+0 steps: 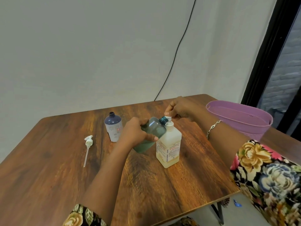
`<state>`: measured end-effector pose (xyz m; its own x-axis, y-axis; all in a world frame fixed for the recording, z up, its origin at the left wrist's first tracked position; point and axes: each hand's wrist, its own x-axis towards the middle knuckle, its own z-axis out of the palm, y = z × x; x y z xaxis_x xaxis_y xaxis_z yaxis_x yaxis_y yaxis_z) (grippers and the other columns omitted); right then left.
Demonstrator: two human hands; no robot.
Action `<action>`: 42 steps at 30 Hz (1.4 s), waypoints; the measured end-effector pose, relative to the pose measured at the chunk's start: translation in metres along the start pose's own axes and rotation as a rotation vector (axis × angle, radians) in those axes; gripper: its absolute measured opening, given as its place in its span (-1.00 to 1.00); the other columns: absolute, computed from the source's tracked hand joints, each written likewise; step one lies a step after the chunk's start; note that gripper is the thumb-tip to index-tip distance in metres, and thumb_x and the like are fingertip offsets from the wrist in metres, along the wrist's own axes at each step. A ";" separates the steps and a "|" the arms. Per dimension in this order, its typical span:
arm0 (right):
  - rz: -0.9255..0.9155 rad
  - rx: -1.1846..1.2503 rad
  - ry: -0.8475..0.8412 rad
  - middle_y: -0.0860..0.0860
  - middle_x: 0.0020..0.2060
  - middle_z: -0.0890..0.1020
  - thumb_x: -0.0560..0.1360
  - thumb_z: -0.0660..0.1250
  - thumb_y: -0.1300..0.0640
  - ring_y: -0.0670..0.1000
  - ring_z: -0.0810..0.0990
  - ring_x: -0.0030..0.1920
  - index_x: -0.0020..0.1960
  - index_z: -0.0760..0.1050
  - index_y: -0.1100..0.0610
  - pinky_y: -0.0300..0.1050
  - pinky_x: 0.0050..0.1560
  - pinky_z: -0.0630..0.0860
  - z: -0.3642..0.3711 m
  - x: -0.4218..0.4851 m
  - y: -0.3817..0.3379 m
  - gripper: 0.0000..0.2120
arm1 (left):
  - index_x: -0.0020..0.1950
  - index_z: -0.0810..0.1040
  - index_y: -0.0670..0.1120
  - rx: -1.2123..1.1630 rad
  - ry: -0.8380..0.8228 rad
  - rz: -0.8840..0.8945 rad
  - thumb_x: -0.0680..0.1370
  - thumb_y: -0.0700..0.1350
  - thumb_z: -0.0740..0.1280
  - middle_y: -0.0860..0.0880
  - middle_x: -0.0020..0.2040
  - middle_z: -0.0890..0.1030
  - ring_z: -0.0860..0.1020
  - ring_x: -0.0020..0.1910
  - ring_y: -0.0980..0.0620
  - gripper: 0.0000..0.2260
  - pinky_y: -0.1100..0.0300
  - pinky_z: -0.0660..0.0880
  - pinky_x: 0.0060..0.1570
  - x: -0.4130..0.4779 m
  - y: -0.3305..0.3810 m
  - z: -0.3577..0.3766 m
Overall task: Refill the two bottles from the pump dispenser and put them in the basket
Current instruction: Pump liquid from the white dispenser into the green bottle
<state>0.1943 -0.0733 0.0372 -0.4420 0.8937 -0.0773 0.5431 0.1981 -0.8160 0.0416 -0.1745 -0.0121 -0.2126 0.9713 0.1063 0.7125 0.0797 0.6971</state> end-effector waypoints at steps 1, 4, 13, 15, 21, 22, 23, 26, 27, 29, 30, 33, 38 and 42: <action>0.004 0.001 0.004 0.08 -0.29 0.58 0.45 0.33 0.36 -0.04 0.49 -0.29 -0.26 0.53 0.21 -0.23 -0.30 0.46 0.001 0.001 0.003 -0.86 | 0.41 0.36 -0.10 -0.003 -0.005 -0.005 0.28 -0.08 0.56 -0.06 0.30 0.50 0.47 0.24 -0.04 -0.25 0.04 0.42 0.23 0.000 -0.001 0.001; -0.002 0.030 0.032 0.09 -0.27 0.60 0.44 0.36 0.33 -0.03 0.51 -0.28 -0.23 0.54 0.21 -0.20 -0.26 0.49 0.003 0.002 0.009 -0.91 | 0.42 0.34 -0.10 -0.005 -0.001 -0.008 0.28 -0.09 0.55 -0.07 0.32 0.48 0.45 0.26 -0.04 -0.25 0.05 0.39 0.24 0.000 0.000 0.002; -0.056 0.017 -0.035 0.13 -0.31 0.59 0.42 0.35 0.40 -0.02 0.51 -0.31 -0.23 0.55 0.30 -0.22 -0.27 0.50 -0.011 -0.005 -0.008 -0.92 | 0.38 0.40 -0.11 -0.013 0.051 0.018 0.25 -0.06 0.57 -0.08 0.28 0.52 0.49 0.21 -0.06 -0.26 -0.02 0.44 0.21 0.000 0.006 -0.006; -0.042 0.030 -0.055 0.12 -0.31 0.58 0.43 0.34 0.39 -0.03 0.50 -0.31 -0.22 0.54 0.29 -0.23 -0.28 0.49 -0.006 -0.002 -0.004 -0.92 | 0.40 0.38 -0.10 0.021 0.047 0.002 0.26 -0.04 0.57 -0.06 0.30 0.50 0.47 0.23 -0.05 -0.24 0.02 0.44 0.20 0.000 0.004 -0.005; 0.002 0.076 -0.058 0.10 -0.29 0.57 0.44 0.33 0.38 -0.03 0.48 -0.31 -0.22 0.53 0.26 -0.24 -0.31 0.45 -0.001 0.000 0.008 -0.91 | 0.41 0.35 -0.09 0.040 0.006 0.008 0.28 -0.11 0.55 -0.07 0.32 0.48 0.44 0.27 -0.05 -0.26 0.04 0.37 0.23 -0.002 0.005 -0.001; -0.006 0.088 -0.039 0.10 -0.29 0.58 0.44 0.33 0.37 -0.03 0.48 -0.31 -0.21 0.53 0.26 -0.24 -0.31 0.45 -0.001 -0.002 0.009 -0.92 | 0.41 0.36 -0.10 0.033 0.013 0.004 0.27 -0.10 0.56 -0.07 0.32 0.48 0.44 0.27 -0.05 -0.25 0.04 0.38 0.24 -0.002 0.005 -0.001; -0.019 0.103 -0.015 0.10 -0.28 0.58 0.44 0.34 0.36 -0.04 0.49 -0.32 -0.21 0.53 0.26 -0.25 -0.32 0.46 -0.001 -0.002 0.007 -0.93 | 0.40 0.36 -0.10 0.027 0.021 0.004 0.27 -0.09 0.56 -0.07 0.31 0.48 0.45 0.26 -0.04 -0.25 0.04 0.39 0.25 -0.002 0.005 -0.003; -0.028 0.151 0.017 0.12 -0.30 0.59 0.42 0.35 0.38 -0.03 0.49 -0.31 -0.23 0.54 0.27 -0.24 -0.29 0.46 -0.006 -0.006 0.000 -0.92 | 0.39 0.39 -0.11 -0.003 0.039 0.007 0.27 -0.08 0.56 -0.07 0.29 0.51 0.48 0.22 -0.05 -0.27 0.02 0.43 0.22 -0.002 0.008 -0.006; -0.014 0.163 0.006 0.13 -0.30 0.59 0.42 0.34 0.39 -0.02 0.48 -0.31 -0.24 0.54 0.27 -0.23 -0.28 0.45 -0.007 -0.006 -0.001 -0.91 | 0.38 0.40 -0.11 -0.003 0.044 0.010 0.26 -0.07 0.57 -0.07 0.28 0.52 0.48 0.21 -0.05 -0.28 0.03 0.44 0.21 -0.002 0.008 -0.007; 0.001 0.169 -0.007 0.14 -0.31 0.58 0.43 0.33 0.40 -0.03 0.45 -0.33 -0.25 0.53 0.27 -0.23 -0.30 0.42 -0.006 -0.006 -0.002 -0.88 | 0.36 0.42 -0.10 0.009 0.041 0.012 0.25 -0.05 0.57 -0.06 0.26 0.53 0.50 0.19 -0.05 -0.28 0.01 0.45 0.19 -0.001 0.008 -0.008; -0.002 0.165 -0.007 0.13 -0.31 0.57 0.44 0.32 0.40 -0.03 0.44 -0.33 -0.26 0.53 0.26 -0.23 -0.31 0.40 -0.004 -0.005 0.000 -0.87 | 0.37 0.42 -0.09 0.016 0.036 0.009 0.24 -0.04 0.57 -0.06 0.26 0.54 0.50 0.19 -0.05 -0.27 0.00 0.45 0.19 -0.001 0.007 -0.008; -0.005 0.131 0.003 0.10 -0.32 0.56 0.45 0.32 0.38 -0.04 0.43 -0.34 -0.27 0.52 0.23 -0.24 -0.35 0.38 0.003 0.000 0.008 -0.86 | 0.40 0.38 -0.09 0.030 0.025 -0.003 0.26 -0.05 0.56 -0.06 0.30 0.50 0.47 0.23 -0.05 -0.25 0.01 0.42 0.23 -0.001 0.004 -0.002; -0.003 0.145 0.009 0.09 -0.32 0.57 0.44 0.33 0.38 -0.05 0.43 -0.35 -0.25 0.52 0.24 -0.23 -0.37 0.38 0.003 0.001 0.015 -0.88 | 0.42 0.34 -0.09 -0.024 0.006 -0.024 0.28 -0.11 0.55 -0.06 0.34 0.46 0.43 0.29 -0.04 -0.25 0.02 0.36 0.27 -0.002 0.003 0.003; -0.035 0.103 0.002 0.10 -0.31 0.57 0.44 0.34 0.38 -0.04 0.46 -0.33 -0.26 0.53 0.23 -0.24 -0.32 0.43 -0.005 -0.002 0.003 -0.87 | 0.39 0.39 -0.12 -0.055 0.029 -0.008 0.27 -0.08 0.56 -0.07 0.29 0.50 0.47 0.23 -0.05 -0.27 0.00 0.41 0.24 -0.004 0.008 -0.001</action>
<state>0.2005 -0.0722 0.0377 -0.4577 0.8879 -0.0465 0.4509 0.1867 -0.8728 0.0470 -0.1776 -0.0063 -0.2381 0.9638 0.1200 0.6726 0.0745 0.7362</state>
